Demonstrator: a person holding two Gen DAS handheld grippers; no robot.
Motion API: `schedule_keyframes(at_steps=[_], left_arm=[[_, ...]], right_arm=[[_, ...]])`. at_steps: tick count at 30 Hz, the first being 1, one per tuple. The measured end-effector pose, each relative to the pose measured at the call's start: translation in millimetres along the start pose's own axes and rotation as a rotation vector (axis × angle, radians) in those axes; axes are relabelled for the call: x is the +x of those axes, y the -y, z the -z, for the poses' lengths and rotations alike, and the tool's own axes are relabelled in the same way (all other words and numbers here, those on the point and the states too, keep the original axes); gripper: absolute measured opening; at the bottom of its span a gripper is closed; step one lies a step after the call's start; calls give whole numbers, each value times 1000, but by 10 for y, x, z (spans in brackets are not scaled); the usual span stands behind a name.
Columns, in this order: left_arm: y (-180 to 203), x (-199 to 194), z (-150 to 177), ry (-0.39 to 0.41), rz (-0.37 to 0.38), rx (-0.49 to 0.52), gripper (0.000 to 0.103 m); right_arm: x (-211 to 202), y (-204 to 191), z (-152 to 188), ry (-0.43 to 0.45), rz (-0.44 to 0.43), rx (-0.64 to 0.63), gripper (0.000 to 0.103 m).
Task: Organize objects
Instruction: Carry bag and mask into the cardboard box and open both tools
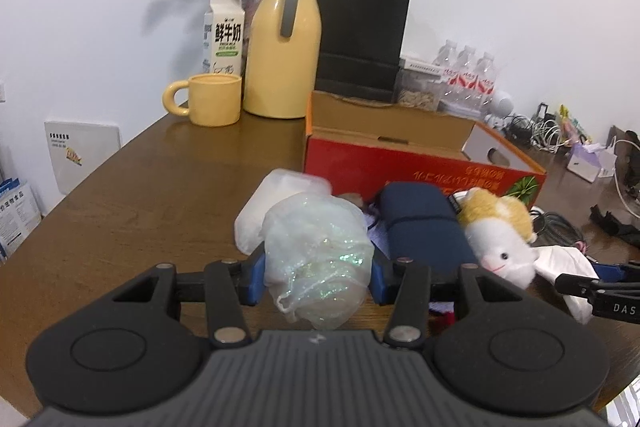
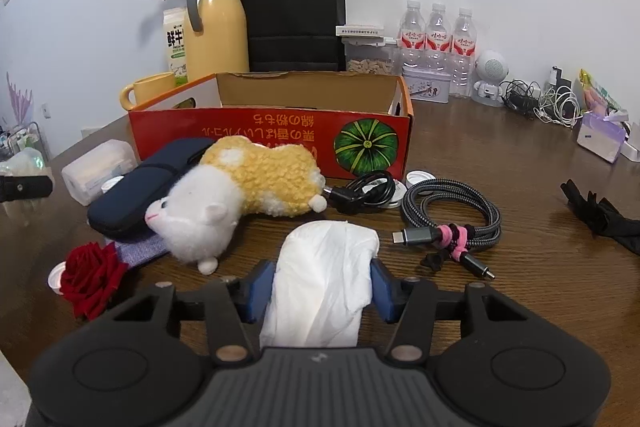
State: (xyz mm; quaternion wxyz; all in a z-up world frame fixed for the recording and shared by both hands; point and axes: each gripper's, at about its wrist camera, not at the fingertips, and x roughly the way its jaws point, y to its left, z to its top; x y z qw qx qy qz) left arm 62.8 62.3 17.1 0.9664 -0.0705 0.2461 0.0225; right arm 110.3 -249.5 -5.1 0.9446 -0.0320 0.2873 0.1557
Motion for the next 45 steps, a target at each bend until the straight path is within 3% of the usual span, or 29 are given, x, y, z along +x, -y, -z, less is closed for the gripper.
schedule_keyframes(at_steps=[11, 17, 22, 33, 41, 45], left_arm=[[203, 3, -368, 95, 37, 37, 49], [493, 123, -800, 203, 71, 48, 49], [694, 485, -1117, 224, 66, 35, 49], [765, 1567, -1272, 115, -81, 54, 49], [630, 2057, -1189, -26, -83, 55, 48], [632, 2105, -1129, -52, -76, 69, 50]], right_arm=[[-198, -10, -294, 133, -20, -12, 50], [-60, -71, -800, 235, -24, -30, 50], [241, -105, -1211, 282, -33, -10, 50], [1286, 59, -1589, 188, 9, 38, 50], [1729, 154, -1536, 92, 16, 60, 50], [1790, 124, -1476, 49, 32, 37, 52]])
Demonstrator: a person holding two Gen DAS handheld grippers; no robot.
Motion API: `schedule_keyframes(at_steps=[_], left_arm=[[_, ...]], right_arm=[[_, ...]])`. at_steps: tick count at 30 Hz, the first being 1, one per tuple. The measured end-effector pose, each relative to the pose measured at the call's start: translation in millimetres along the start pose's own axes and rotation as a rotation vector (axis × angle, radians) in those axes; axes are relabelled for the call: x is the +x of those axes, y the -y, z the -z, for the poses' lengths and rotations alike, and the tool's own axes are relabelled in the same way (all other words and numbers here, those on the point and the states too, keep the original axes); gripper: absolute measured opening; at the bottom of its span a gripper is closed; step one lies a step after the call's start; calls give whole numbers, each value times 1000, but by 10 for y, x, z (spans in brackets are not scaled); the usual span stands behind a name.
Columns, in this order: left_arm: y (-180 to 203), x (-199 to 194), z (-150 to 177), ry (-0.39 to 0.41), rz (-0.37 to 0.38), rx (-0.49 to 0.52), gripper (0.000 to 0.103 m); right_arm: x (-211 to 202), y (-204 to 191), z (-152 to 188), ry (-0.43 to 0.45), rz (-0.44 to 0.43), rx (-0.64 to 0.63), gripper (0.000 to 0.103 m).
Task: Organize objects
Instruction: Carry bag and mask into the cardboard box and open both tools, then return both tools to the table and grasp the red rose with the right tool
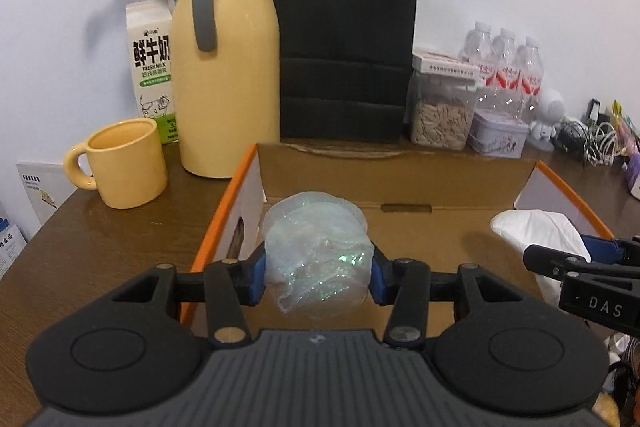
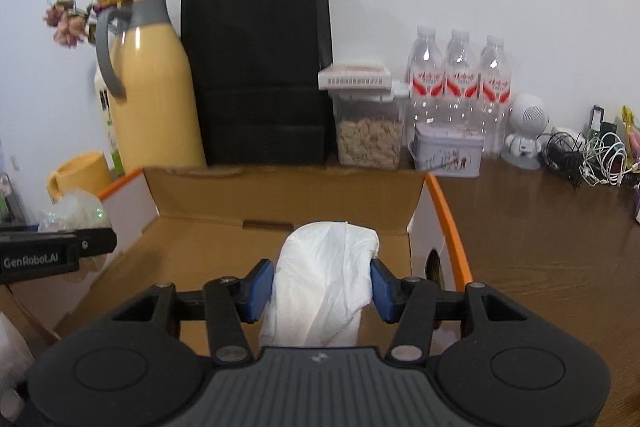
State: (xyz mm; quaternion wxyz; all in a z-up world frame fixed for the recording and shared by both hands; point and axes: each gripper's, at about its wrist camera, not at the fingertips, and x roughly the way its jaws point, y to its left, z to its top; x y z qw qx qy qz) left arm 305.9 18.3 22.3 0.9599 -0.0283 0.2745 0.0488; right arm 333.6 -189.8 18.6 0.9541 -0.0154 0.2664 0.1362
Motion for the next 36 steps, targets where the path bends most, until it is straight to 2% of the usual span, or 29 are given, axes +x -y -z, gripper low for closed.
schedule_keyframes(at_steps=[2, 4, 6, 7, 8, 9, 11, 22, 29, 36], left_arm=[[0, -18, 19, 7, -4, 3, 54], [4, -45, 26, 20, -2, 6, 64], [7, -83, 32, 41, 0, 4, 90], [8, -111, 35, 58, 3, 6, 92], [11, -143, 39, 76, 11, 10, 94], [16, -167, 35, 87, 17, 9, 103], [31, -215, 44, 118, 16, 7, 103], [105, -377, 51, 172, 1, 24, 103], [77, -691, 47, 253, 12, 3, 103], [28, -1122, 148, 295, 13, 13, 103]], right_arm=[[-4, -8, 15, -7, 15, -5, 55], [-18, -13, 34, -9, 20, -6, 64], [-37, -7, 50, -3, 26, -2, 71], [-48, -9, 52, -2, 30, -3, 72], [-63, -9, 49, 2, 32, -4, 78], [-80, -9, 54, 12, 33, -3, 89], [-112, -2, 53, 28, 28, -1, 103], [-308, -22, 17, 121, 32, -4, 103], [-624, -86, 21, 205, 38, -25, 103], [-1031, -204, 156, 238, 14, -53, 103]])
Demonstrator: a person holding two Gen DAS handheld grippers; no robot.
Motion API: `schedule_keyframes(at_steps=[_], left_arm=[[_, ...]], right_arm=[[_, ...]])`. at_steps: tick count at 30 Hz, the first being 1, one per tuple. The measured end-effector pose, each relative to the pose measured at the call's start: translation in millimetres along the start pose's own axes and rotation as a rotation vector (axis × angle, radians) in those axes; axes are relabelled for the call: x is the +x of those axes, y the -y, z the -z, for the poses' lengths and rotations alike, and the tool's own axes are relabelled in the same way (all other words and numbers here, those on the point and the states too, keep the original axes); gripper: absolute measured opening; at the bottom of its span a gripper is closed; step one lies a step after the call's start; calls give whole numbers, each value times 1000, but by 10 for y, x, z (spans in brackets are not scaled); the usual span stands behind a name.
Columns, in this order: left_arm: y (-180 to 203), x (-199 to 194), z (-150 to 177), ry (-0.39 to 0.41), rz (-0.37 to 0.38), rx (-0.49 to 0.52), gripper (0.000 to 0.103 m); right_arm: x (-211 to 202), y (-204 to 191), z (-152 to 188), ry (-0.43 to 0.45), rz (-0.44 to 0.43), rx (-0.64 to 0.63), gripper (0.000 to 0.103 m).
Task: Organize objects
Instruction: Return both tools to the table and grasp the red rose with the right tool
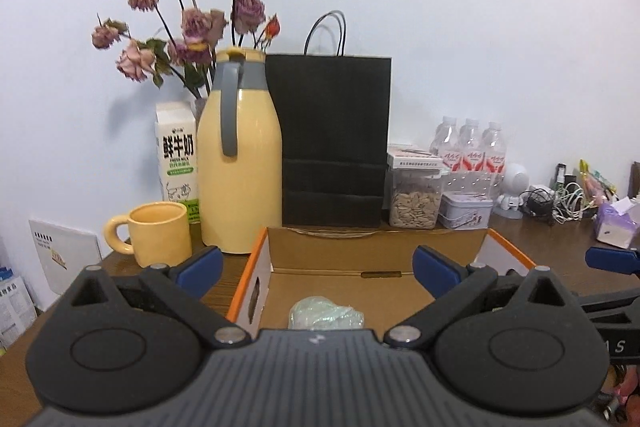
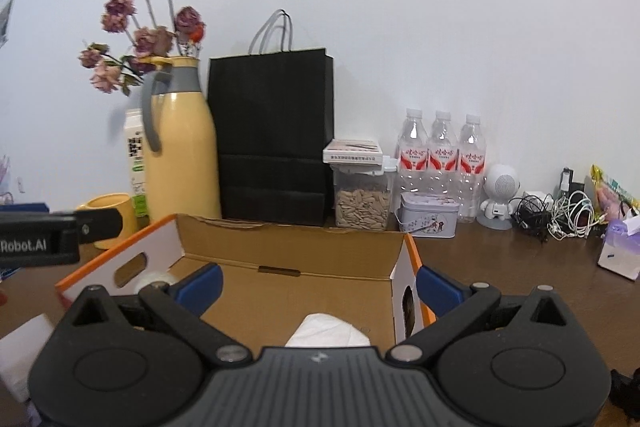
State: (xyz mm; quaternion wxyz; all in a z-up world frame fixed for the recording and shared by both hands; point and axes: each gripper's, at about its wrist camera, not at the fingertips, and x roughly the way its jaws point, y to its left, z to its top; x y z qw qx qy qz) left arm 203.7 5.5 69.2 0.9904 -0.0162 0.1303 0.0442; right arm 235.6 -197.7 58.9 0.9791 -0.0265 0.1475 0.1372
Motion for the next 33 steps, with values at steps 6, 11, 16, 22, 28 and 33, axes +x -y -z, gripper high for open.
schedule_keyframes(at_steps=[6, 11, 16, 22, 28, 33], left_arm=[[-84, -452, 77, 8, 11, 35, 103], [-200, -823, 205, -8, 19, 52, 103], [-333, -1146, 420, -51, 17, 56, 103], [-529, -1460, 750, -105, -22, 69, 103], [-726, -1653, 999, -154, -35, 33, 103], [-829, -1747, 1146, -189, -22, 8, 103]], right_arm=[[-470, -154, 87, 10, -60, -58, 103], [-869, -285, 217, -6, -108, -98, 103], [-1169, -430, 423, -56, -143, -116, 103], [-1412, -603, 691, -121, -216, -106, 103], [-1492, -820, 940, -179, -268, -114, 102], [-1434, -968, 986, -191, -280, -123, 92]])
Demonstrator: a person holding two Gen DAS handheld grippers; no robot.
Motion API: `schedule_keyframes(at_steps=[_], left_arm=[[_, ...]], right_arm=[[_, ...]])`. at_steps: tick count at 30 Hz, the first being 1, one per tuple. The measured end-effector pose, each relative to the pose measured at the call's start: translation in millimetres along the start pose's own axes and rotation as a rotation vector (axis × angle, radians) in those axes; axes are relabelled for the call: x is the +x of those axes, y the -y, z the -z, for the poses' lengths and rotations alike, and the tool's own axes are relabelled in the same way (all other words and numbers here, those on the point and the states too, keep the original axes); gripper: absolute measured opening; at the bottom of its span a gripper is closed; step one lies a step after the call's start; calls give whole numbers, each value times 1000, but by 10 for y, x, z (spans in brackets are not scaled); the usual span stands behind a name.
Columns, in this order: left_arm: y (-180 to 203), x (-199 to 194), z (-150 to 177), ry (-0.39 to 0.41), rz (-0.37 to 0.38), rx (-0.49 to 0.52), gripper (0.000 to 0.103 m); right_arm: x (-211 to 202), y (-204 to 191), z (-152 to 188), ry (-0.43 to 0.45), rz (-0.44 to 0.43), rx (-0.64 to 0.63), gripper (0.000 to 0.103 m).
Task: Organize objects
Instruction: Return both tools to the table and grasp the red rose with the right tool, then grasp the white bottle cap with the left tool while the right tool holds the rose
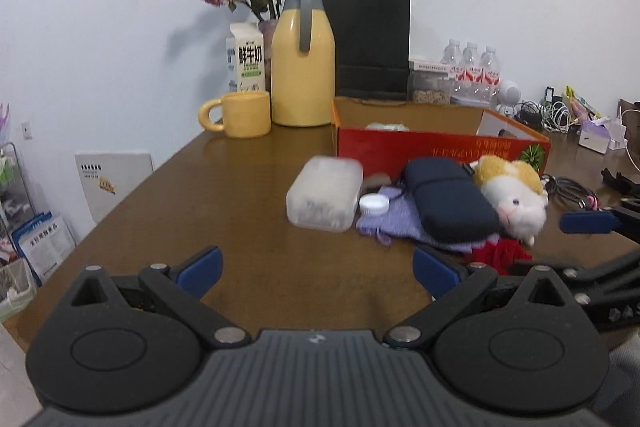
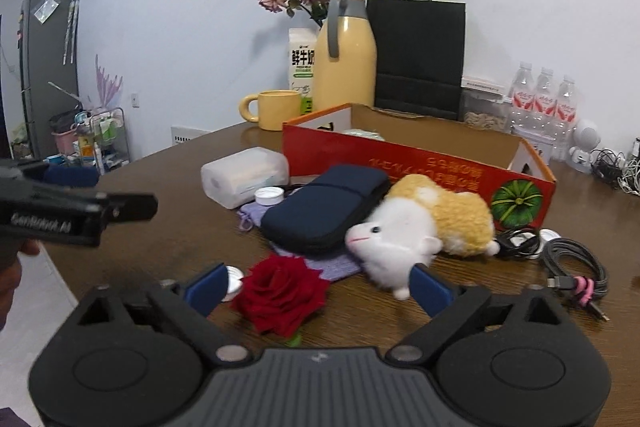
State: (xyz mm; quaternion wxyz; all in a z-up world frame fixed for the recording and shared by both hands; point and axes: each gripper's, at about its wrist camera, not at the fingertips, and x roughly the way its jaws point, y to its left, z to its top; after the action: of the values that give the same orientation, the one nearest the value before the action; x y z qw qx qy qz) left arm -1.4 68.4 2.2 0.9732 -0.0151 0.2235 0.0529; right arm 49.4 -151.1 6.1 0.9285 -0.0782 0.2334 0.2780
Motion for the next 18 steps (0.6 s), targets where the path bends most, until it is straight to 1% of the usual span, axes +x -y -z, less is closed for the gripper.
schedule_keyframes(at_steps=[1, 3, 5, 6, 7, 9, 10, 12, 14, 18], left_arm=[[-10, -8, 15, -3, 3, -3, 103], [-33, -12, 48, -12, 8, -11, 103], [-41, -12, 69, -19, 12, -11, 103], [-42, -10, 71, -21, 15, -11, 103], [-39, -10, 75, -22, 18, -12, 103], [-31, 1, 71, -24, 24, -15, 103], [-22, 8, 73, -25, 27, -15, 103], [0, 29, 74, -31, 31, -12, 103], [26, 51, 72, -37, 37, -9, 103], [100, 98, 54, -45, 50, -1, 103]], right_arm=[[28, -17, 4, -3, -2, 0, 90], [95, -44, 12, -11, 0, 10, 73], [156, -48, 22, -18, 1, 35, 66], [180, -50, 27, -22, 0, 41, 61], [204, -54, 33, -28, -5, 46, 59], [243, -62, 47, -42, -19, 49, 49], [250, -63, 54, -46, -29, 52, 47], [243, -71, 65, -40, -46, 51, 38], [219, -66, 67, -27, -55, 48, 33], [175, -34, 69, -7, -61, 51, 31]])
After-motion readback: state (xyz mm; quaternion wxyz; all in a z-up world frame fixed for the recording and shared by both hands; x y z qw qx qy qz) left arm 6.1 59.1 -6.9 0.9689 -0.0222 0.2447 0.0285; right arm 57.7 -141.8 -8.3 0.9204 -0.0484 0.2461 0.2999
